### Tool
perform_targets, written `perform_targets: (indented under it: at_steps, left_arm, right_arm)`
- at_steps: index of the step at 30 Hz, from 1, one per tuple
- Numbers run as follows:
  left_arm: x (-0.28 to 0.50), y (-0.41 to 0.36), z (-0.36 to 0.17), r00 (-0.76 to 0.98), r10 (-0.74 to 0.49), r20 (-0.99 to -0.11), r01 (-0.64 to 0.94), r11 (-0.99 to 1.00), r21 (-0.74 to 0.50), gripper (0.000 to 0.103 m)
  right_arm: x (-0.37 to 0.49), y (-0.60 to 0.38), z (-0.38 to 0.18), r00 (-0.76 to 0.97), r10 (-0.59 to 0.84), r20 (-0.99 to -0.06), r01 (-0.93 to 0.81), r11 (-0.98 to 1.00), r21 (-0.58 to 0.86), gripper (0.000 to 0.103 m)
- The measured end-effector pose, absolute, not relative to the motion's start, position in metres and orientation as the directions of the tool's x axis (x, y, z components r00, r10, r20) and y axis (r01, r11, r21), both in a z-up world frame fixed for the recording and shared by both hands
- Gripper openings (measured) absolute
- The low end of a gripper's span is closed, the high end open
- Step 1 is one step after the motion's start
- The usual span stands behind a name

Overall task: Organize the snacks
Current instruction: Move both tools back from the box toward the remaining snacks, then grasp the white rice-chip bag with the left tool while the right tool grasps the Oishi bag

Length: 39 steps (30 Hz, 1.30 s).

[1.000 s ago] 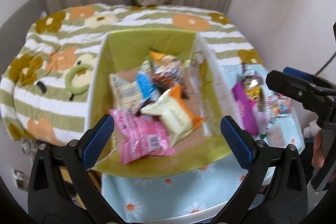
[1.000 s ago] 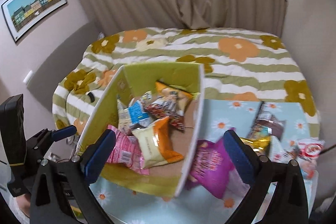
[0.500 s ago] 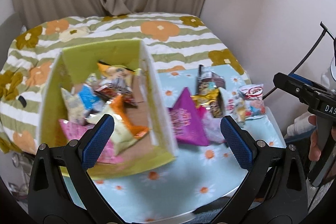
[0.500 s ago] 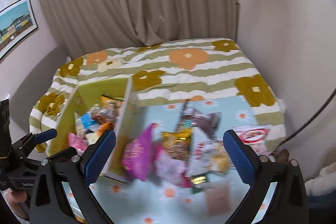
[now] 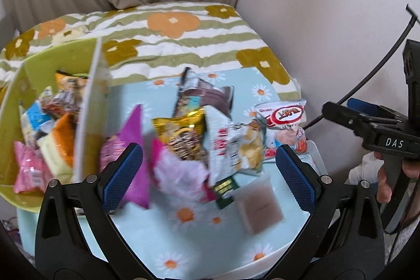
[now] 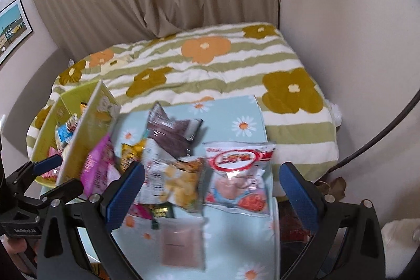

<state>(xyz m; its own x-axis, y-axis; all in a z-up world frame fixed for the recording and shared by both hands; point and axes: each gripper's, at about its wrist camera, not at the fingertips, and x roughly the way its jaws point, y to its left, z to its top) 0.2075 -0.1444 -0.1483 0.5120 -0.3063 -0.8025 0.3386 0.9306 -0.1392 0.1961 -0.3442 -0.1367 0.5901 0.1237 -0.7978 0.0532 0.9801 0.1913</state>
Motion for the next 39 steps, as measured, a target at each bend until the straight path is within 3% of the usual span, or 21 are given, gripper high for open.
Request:
perform_targets:
  at_steps: [15,28,30,35,39]
  left_arm:
    - [0.244,-0.223,-0.227,0.432,-0.213,-0.876,0.359,0.932,-0.05,0.101]
    - [0.262,-0.251,-0.263,0.433,-0.125,-0.893,0.403,0.913,0.067,0.1]
    - [0.263,-0.253,-0.265,0.426,-0.126,-0.896,0.41,0.909,0.067,0.093]
    - [0.266,-0.259,-0.271,0.4,-0.135,-0.906,0.442,0.895,0.062,0.087]
    - [0.265,-0.263,-0.272,0.393,-0.143,-0.908,0.48,0.874,0.07,0.069]
  right_arm:
    - [0.232,-0.391,-0.221,0.466,0.246,-0.85,0.067,0.948,0.311,0.102]
    - [0.25,-0.394,-0.252,0.429,0.281,-0.858,0.08,0.935,0.346,0.102]
    - [0.251,-0.392,-0.253,0.428,0.283,-0.858,0.07,0.936,0.344,0.102]
    - [0.255,-0.387,-0.258,0.415,0.291,-0.862,0.062,0.936,0.345,0.099]
    - [0.255,-0.385,-0.263,0.401,0.295,-0.867,0.061,0.936,0.346,0.096]
